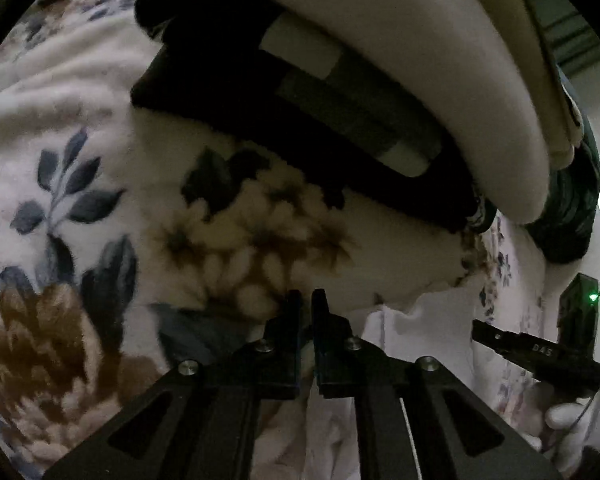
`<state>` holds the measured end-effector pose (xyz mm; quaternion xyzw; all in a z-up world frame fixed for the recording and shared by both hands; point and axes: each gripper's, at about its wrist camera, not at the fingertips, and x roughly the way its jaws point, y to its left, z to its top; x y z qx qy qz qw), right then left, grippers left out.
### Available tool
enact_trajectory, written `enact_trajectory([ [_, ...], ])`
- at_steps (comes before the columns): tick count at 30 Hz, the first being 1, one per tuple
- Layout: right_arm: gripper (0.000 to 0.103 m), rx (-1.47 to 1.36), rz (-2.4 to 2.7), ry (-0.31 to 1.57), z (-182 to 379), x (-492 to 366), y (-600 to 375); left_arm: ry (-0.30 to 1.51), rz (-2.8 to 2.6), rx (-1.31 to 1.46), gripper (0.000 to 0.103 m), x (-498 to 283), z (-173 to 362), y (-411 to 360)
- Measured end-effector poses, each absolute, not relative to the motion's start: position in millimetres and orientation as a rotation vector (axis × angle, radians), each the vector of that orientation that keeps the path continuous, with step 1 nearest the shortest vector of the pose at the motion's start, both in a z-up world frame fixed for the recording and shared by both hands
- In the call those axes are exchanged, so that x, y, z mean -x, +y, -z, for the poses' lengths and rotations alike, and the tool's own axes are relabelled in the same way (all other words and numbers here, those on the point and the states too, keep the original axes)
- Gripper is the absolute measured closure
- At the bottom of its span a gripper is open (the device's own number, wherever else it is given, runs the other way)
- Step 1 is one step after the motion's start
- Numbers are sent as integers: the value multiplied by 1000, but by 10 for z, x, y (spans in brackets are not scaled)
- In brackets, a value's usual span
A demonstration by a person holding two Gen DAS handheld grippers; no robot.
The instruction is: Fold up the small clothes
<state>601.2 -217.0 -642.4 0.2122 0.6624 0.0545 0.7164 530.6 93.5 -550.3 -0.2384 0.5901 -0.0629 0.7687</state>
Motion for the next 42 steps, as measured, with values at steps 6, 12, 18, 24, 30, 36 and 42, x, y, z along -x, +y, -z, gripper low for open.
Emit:
enact_trajectory([
  [6, 76, -454, -150, 1405, 6016, -5794, -2072, 1164, 200, 541, 41, -5059, 4948, 1007],
  [12, 61, -295, -159, 1514, 6394, -5663, -1688, 1312, 224, 347, 28, -5170, 5482, 613],
  [18, 50, -506, -167, 1487, 6310, -5747, -2052, 1326, 304, 471, 28, -5293, 5434, 775],
  [24, 35, -614, -113, 1519, 6519, -5812, -2437, 1398, 312, 493, 26, -5366, 5681, 770],
  [30, 32, -731, -247, 1495, 6672, -5928, -2513, 1381, 347, 449, 22, -5390, 5625, 584],
  [36, 65, -785, -358, 1519, 6748, -5986, -2270, 1344, 454, 315, 95, -5347, 5562, 251],
  [42, 97, -725, -319, 1442, 6535, -6188, -2202, 1269, 464, 277, 96, -5522, 5374, 237],
])
